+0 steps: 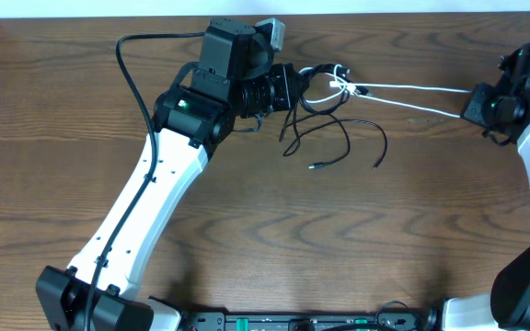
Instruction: Untangle cables
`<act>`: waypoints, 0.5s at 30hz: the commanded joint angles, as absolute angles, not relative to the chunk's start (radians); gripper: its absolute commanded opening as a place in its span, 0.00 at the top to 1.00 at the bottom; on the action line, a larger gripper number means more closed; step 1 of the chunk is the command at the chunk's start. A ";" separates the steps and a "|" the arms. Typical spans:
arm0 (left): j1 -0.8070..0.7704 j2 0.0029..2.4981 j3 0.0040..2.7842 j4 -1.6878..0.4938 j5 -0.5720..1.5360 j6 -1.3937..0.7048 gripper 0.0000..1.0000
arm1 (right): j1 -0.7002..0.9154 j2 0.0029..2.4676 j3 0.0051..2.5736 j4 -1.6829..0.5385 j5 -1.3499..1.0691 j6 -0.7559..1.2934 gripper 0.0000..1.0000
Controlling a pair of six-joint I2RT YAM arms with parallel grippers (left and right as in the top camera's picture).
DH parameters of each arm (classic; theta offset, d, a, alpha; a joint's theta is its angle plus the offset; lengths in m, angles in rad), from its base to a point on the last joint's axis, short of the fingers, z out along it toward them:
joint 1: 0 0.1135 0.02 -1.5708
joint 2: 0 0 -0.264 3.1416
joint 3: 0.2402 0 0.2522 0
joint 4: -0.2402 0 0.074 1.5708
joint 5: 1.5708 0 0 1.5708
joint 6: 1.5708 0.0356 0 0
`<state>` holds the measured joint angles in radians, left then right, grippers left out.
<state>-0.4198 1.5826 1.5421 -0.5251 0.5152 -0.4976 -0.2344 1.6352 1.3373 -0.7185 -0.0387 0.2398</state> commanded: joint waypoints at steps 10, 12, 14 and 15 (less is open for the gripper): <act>-0.403 1.582 1.542 -0.542 0.482 -0.496 0.92 | -0.247 1.622 1.254 -0.617 -0.294 -0.049 0.99; -0.403 1.582 1.542 -0.542 0.482 -0.496 0.92 | -0.247 1.622 1.253 -0.626 -0.654 -0.297 0.99; -0.403 1.582 1.542 -0.541 0.482 -0.496 0.92 | -0.247 1.622 1.253 -0.636 -0.833 -0.402 0.99; -0.403 1.582 1.542 -0.541 0.482 -0.496 0.92 | -0.247 1.622 1.253 -0.640 -0.902 -0.439 0.99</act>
